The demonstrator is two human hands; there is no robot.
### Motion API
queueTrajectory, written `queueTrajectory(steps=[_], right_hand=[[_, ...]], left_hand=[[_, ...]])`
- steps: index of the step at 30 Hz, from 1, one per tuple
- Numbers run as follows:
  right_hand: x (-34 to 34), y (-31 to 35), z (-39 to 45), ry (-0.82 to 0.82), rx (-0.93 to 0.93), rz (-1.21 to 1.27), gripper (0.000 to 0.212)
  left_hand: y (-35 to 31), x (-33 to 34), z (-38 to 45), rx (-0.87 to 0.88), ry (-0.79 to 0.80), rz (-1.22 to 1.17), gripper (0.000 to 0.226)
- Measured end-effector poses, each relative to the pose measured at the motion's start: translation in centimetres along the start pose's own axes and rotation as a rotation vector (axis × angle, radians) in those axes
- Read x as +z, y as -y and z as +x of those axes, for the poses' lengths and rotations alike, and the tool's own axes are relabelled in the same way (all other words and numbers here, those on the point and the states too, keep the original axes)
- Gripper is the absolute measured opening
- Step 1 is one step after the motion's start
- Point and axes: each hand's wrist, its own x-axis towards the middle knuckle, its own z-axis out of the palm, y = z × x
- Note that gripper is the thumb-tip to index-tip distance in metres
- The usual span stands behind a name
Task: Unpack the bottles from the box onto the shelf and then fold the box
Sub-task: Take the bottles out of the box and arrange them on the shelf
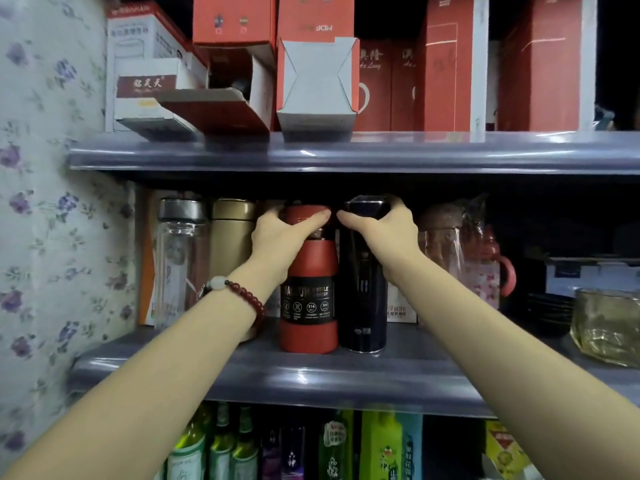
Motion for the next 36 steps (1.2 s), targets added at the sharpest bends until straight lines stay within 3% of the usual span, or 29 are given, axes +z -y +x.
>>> queueTrajectory(steps=[5, 11, 16, 21, 25, 31, 36], right_hand=[[0.3, -1.1, 0.9, -0.010, 0.065, 0.013, 0.068], [0.3, -1.5, 0.3, 0.055, 0.039, 0.010, 0.074], [-0.3, -2.1, -0.9, 0.107, -0.005, -0.076, 0.071], [-0.4, -2.0, -3.0, 0.032, -0.080, -0.185, 0.081], [-0.8, -1.3, -5.3, 0.014, -0.280, -0.273, 0.067], [0.3, -0.7, -8.2, 0.176, -0.585, -0.416, 0.041], [3.4, -0.8, -12.0, 0.518, -0.602, -0.396, 0.034]], left_hand=[[0.2, 0.4, 0.0, -0.012, 0.073, 0.039, 0.081], [0.9, -0.1, -1.1, 0.081, 0.000, 0.127, 0.057], [0.5, -0.4, -2.3, 0.130, 0.036, 0.271, 0.045], [0.2, -1.2, -3.6, 0.171, 0.073, 0.352, 0.050], [0.1, -2.4, -4.4, 0.190, 0.094, 0.398, 0.064], [-0.1, -5.8, -7.0, 0.241, 0.067, 0.615, 0.031], [-1.1, -10.8, -11.2, 0.247, 0.052, 1.001, 0.023]])
